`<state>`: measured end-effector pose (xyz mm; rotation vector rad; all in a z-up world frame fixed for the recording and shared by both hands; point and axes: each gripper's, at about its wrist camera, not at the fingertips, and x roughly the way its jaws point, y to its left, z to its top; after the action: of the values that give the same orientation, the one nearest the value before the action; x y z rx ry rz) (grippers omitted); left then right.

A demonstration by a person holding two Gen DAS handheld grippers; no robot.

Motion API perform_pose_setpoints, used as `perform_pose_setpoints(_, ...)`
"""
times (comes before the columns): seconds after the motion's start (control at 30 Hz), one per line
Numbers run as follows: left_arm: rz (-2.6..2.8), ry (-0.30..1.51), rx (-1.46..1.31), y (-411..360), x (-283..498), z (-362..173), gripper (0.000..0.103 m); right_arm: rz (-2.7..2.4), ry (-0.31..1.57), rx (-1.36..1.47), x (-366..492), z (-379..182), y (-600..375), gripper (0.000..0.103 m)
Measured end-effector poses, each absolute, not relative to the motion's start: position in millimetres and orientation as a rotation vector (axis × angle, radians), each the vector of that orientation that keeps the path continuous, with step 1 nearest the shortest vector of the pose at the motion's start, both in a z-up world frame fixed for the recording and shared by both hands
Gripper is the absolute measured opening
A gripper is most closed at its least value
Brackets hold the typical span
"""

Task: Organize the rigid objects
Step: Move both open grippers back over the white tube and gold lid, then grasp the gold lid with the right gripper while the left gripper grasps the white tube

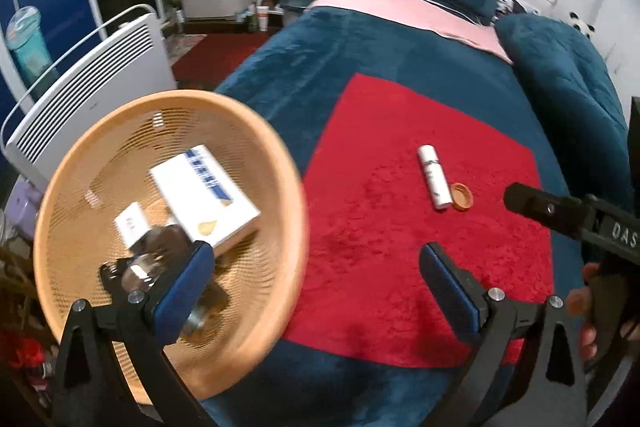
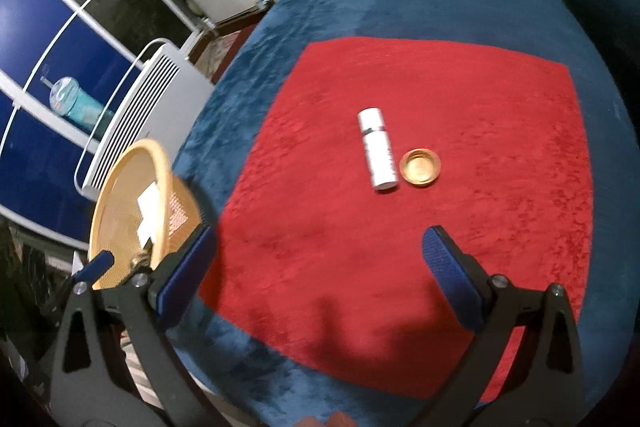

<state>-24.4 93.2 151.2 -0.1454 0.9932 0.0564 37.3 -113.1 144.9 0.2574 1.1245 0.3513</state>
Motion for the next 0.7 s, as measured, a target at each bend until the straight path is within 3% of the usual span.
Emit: perform_pose_setpoints(0.7,-0.08,1.054,-0.065,31.4,16.2,117.4,0.102,0.204,1.205,0.311,79.1,92.0,-158.6,0.103)
